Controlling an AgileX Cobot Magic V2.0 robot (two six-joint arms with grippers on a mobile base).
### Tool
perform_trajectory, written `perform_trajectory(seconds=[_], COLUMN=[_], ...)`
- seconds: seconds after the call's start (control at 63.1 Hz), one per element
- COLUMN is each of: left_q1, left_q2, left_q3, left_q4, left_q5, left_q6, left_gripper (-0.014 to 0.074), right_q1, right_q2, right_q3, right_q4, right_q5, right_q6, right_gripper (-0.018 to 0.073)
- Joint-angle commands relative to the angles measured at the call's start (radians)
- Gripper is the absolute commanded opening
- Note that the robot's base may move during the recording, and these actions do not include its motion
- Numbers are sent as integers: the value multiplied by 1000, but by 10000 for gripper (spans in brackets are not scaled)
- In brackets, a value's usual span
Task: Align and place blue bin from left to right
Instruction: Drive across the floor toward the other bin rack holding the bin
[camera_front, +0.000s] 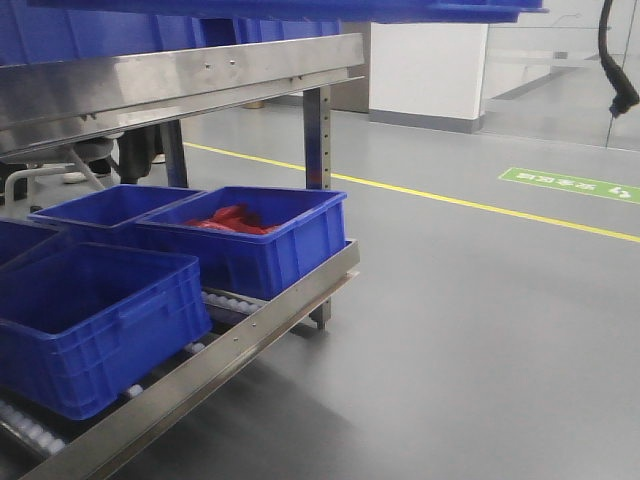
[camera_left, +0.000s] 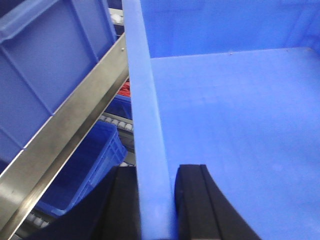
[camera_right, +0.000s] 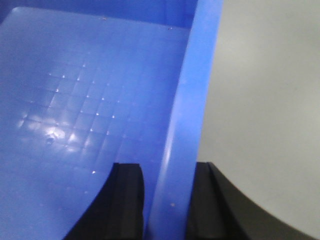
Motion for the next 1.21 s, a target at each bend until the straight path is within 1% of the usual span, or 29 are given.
perform_trajectory(seconds=[0.0, 0.523, 1.189], left_q1=[-4, -4, -4], left_q2=[-25, -25, -25], left_q3=[-15, -15, -15], left_q4=[-8, -8, -8], left_q5=[-103, -103, -103], left_q6=[16, 16, 16], left_gripper=[-19, -19, -19], right_q1=[4, 4, 4], right_q2=[-16, 46, 45], right_q3=[-20, -20, -20], right_q4=[0, 0, 0], right_q5=[-118, -133, -133], right_q6=[-38, -38, -38], right_gripper=[-76, -76, -76])
